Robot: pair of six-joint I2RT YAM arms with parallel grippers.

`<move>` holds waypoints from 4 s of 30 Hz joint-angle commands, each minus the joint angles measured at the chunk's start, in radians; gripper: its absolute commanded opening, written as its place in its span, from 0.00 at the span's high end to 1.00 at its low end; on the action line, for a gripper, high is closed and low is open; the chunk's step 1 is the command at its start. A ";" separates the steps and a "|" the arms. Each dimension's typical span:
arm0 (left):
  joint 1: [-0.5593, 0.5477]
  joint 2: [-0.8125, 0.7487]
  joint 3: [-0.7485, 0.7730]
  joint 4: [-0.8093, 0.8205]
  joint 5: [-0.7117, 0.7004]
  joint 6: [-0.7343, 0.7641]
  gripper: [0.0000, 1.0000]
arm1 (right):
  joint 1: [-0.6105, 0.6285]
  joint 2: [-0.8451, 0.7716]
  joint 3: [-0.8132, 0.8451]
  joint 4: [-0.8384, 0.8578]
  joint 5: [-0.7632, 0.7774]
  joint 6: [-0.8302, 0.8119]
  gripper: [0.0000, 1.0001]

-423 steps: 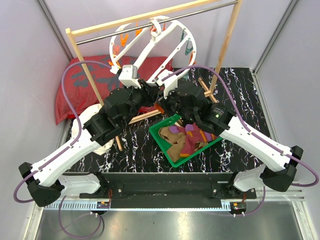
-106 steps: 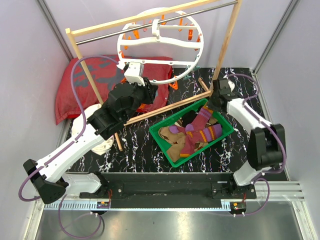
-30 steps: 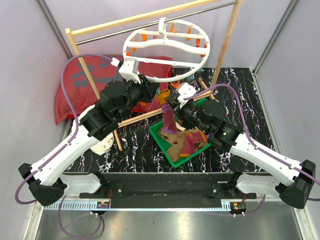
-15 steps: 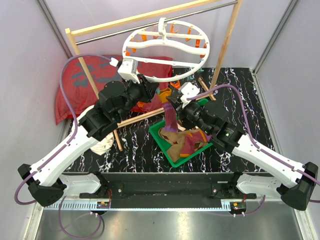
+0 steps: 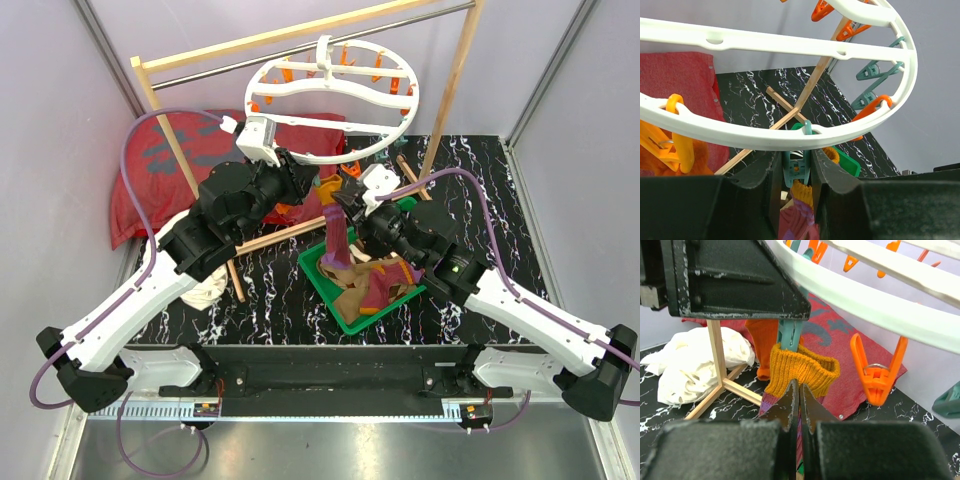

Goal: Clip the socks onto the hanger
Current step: Clamp the sock onto the hanger, then open the clamp at the hanger.

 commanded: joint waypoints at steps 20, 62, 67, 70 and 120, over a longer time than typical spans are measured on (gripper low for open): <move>-0.003 -0.019 0.005 -0.005 -0.035 -0.004 0.27 | 0.008 0.028 0.090 0.108 -0.010 -0.002 0.98; 0.144 0.013 0.047 -0.067 -0.029 0.039 0.25 | -0.452 0.101 0.047 0.167 -0.602 0.314 0.29; 0.149 0.018 0.063 -0.083 -0.034 0.053 0.24 | -0.452 0.143 0.066 0.203 -0.663 0.339 0.39; 0.154 0.019 0.067 -0.083 -0.034 0.054 0.24 | -0.452 0.148 0.067 0.207 -0.700 0.346 0.46; 0.160 -0.008 0.102 -0.135 0.144 -0.107 0.32 | 0.087 0.286 0.217 0.119 0.254 0.021 0.90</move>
